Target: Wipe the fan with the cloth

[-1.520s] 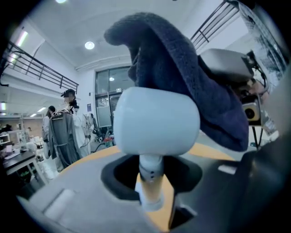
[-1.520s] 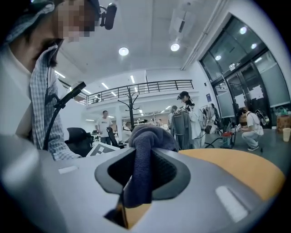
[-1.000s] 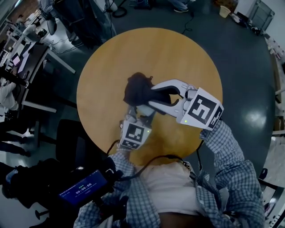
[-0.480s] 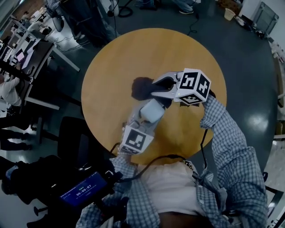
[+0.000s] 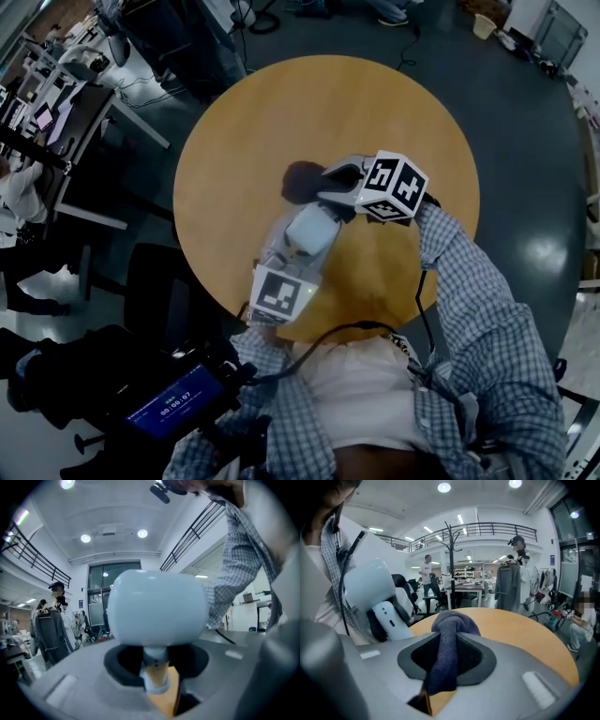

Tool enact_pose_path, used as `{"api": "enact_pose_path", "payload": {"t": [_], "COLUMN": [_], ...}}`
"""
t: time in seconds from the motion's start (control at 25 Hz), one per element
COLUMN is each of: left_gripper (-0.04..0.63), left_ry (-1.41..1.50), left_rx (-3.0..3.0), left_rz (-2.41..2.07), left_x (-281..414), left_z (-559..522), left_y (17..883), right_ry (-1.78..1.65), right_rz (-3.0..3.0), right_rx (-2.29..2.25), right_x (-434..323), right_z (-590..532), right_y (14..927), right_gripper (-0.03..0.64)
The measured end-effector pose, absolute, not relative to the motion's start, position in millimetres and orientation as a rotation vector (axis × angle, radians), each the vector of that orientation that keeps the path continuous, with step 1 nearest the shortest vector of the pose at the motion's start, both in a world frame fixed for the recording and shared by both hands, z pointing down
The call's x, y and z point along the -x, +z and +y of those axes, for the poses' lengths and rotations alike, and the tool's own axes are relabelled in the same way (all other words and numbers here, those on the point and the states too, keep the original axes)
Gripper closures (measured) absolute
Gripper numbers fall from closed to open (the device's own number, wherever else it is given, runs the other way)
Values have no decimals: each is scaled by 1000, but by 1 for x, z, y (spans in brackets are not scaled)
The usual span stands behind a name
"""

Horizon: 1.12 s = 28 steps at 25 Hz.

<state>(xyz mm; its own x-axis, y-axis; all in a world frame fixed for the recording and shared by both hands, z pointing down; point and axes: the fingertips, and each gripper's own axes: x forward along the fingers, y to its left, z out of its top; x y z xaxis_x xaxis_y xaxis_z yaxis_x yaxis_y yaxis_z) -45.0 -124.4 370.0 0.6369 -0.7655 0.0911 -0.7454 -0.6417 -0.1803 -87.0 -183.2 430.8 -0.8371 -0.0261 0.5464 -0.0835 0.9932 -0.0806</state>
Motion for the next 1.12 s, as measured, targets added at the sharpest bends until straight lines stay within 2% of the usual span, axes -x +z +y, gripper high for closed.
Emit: {"api": "enact_pose_path", "payload": {"t": [0.24,0.48,1.12], "left_gripper": [459,459,459], "left_ry": [-141,-103,-7], "left_rx": [2686,2649,2747], "left_rz": [1419,1514,1444], "left_x": [71,84,57], "left_z": [-140,-152,-147], "left_y": [361,351,326], "right_ry": [300,428,752], "right_rz": [-2890,-3112,-2838], "right_rx": [-429,-550,-629], "right_x": [58,39,40], "right_z": [-178,-138,-111], "right_y": [370,320,460], "right_gripper": [520,521,522]}}
